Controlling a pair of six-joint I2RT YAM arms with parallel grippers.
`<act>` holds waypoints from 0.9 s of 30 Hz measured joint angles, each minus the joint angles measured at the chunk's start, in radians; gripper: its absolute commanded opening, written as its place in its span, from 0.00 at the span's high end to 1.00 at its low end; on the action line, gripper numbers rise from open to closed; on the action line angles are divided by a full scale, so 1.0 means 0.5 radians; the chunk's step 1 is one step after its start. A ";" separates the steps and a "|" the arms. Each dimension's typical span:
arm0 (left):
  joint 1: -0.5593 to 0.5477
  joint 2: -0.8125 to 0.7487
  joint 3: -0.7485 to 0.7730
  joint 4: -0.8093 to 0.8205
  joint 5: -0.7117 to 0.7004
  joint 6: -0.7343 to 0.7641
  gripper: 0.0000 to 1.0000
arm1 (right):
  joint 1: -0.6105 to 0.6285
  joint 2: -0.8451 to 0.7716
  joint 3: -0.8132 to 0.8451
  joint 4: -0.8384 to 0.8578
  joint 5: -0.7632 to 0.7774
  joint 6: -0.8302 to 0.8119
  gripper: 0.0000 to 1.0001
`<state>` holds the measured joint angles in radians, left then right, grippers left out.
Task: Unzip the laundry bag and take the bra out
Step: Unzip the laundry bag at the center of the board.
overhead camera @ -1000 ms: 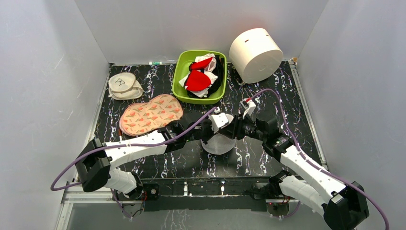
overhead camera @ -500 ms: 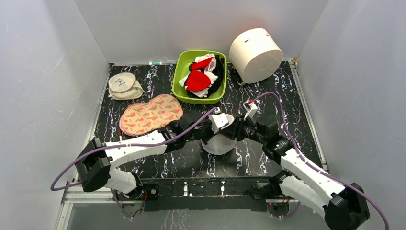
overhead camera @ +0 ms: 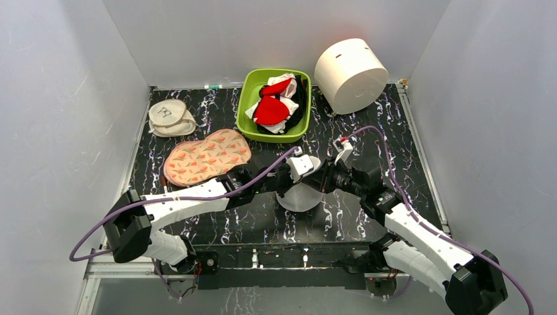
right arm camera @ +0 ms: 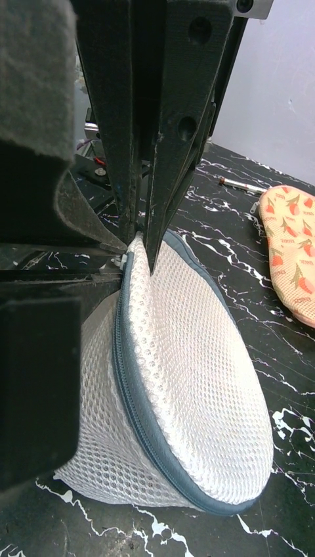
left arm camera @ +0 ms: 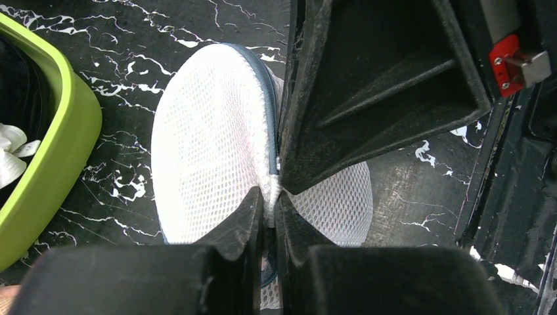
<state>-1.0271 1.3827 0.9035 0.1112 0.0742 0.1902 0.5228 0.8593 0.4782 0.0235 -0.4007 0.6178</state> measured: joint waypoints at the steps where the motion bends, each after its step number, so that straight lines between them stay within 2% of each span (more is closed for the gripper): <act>1: 0.000 0.000 0.000 0.000 -0.002 0.001 1.00 | 0.000 0.000 0.000 -0.002 0.005 -0.005 0.95; 5: 0.000 0.000 0.000 -0.001 -0.006 0.004 1.00 | 0.008 -0.005 0.002 -0.037 0.027 -0.044 1.00; 13: -0.006 -0.001 0.000 0.031 0.002 0.045 1.00 | 0.031 -0.087 0.058 -0.227 0.181 -0.159 1.00; 27: -0.005 -0.018 -0.008 0.042 0.021 0.143 1.00 | 0.037 -0.097 0.182 -0.545 0.827 -0.253 1.00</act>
<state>-1.0298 1.3739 0.8993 0.1322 0.0845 0.2619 0.5415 0.8108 0.5690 -0.2489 0.0128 0.4915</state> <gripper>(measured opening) 0.048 0.081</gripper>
